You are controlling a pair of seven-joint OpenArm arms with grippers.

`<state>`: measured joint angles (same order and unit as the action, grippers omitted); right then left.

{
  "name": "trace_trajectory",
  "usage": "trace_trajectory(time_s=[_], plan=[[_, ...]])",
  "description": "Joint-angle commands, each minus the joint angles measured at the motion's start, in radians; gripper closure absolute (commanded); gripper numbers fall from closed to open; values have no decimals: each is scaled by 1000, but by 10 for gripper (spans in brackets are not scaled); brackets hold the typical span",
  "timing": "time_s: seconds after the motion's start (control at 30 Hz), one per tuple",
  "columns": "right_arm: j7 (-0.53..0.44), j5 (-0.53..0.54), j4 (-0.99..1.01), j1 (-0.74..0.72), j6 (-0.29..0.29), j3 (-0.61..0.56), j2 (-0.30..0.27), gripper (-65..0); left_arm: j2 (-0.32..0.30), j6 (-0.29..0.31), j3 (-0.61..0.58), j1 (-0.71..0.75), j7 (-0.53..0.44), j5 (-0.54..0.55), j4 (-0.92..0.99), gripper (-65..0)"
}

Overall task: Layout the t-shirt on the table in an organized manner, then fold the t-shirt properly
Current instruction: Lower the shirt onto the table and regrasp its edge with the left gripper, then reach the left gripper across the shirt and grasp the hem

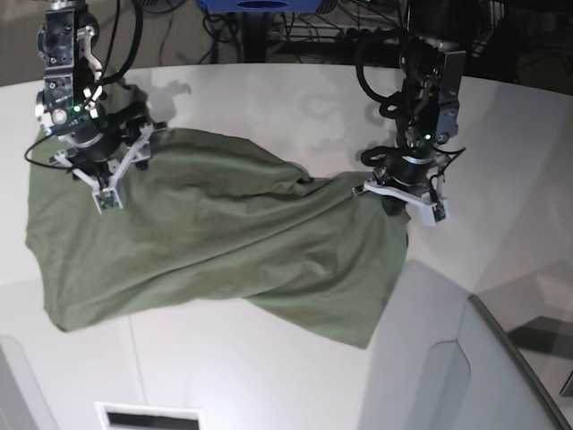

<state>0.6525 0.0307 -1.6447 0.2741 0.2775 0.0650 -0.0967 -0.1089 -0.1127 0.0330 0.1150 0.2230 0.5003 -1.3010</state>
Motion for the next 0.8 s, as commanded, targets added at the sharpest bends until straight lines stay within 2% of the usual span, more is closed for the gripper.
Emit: trace_trajectory(time_s=[0.0,0.13,0.2,0.33,0.43,0.6,0.67,0.77], plan=[[-13,5,-5,-11,1,3,-7,-318,-10,-18,3,-2,-26,-2,-59,0],[-13,5,31,-28,1,3,-7,-318,-25,-160,-2,18,71,-4,-191,0],[-13,5,39,-31,1,0,-7,-318,-24,-198,-8,-28,129,-2,-219,0],[-12,5,41,-34,1,-3,-7,-318,7,-210,-9,-163,244,-4,-147,0],[-12,5,41,-34,1,-3,-7,-318,42,-210,-12,-277,275,-5,-12,0],[-12,5,41,-34,1,-4,-7,-318,77,-210,-137,-430,257,-7,232,0],[-12,5,41,-34,1,-4,-7,-318,88,-210,-187,-450,206,-5,242,0],[-12,5,41,-34,1,-4,-7,-318,102,-213,-203,-452,192,1,159,0]])
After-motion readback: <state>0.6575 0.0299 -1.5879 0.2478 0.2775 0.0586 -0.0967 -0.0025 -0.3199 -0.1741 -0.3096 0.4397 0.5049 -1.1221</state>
